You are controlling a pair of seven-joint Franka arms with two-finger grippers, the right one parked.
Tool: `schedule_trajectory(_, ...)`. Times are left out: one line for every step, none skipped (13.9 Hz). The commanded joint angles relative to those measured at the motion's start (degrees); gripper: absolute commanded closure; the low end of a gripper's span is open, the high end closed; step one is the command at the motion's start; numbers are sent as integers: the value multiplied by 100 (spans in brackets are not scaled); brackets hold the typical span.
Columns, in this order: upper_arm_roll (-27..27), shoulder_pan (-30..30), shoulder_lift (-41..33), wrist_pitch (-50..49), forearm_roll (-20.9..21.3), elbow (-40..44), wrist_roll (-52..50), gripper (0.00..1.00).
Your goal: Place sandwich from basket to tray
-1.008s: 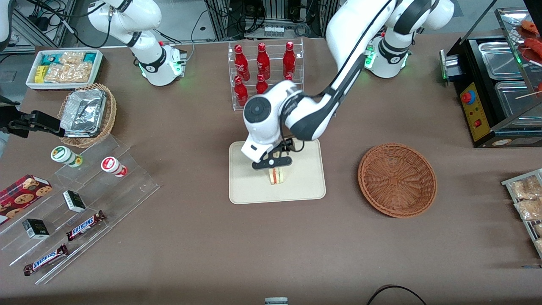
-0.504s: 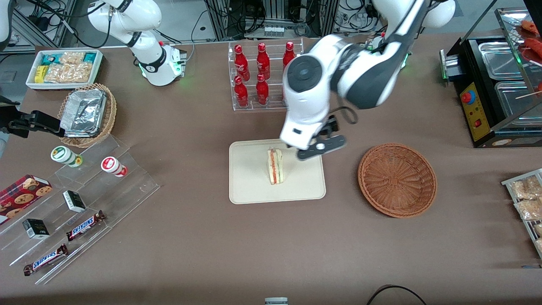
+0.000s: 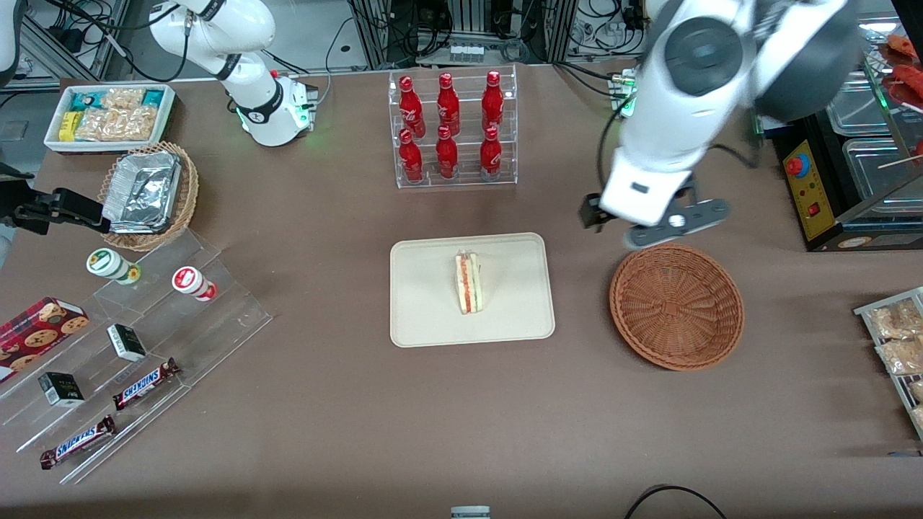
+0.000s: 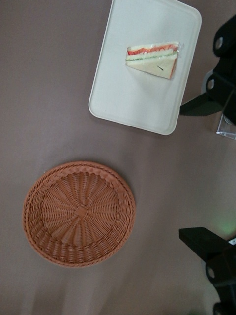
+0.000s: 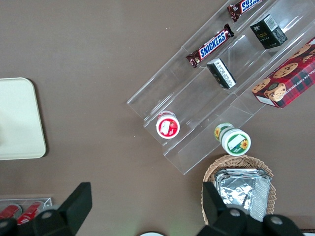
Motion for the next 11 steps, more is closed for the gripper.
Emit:
schedule_trajectory(-55,533,-462,-235,-175,-232,735,0)
schedule_trajectory(-55,718,-541,-287,-218,-232,937,0)
schedule_trajectory(-55,841,-629,-384,-236,-241,1235,0)
schedule_trajectory(-55,1017,-656,-480,-245,-232,1525,0)
schedule_trajectory(-55,1158,-683,-551,-280,-232,1798,0)
schedule_trajectory(-46,1246,-761,-613,-324,-232,1975,0)
schedule_trajectory(-46,1395,-788,-639,-324,-232,2142,0)
schedule_trajectory(-46,1501,-832,-735,-333,-232,2344,0)
schedule_trajectory(-46,1589,-850,-806,-333,-250,2589,0)
schedule_trajectory(-46,1677,-850,-824,-333,-250,2740,0)
schedule_trajectory(-46,1799,-832,-815,-333,-241,2846,0)
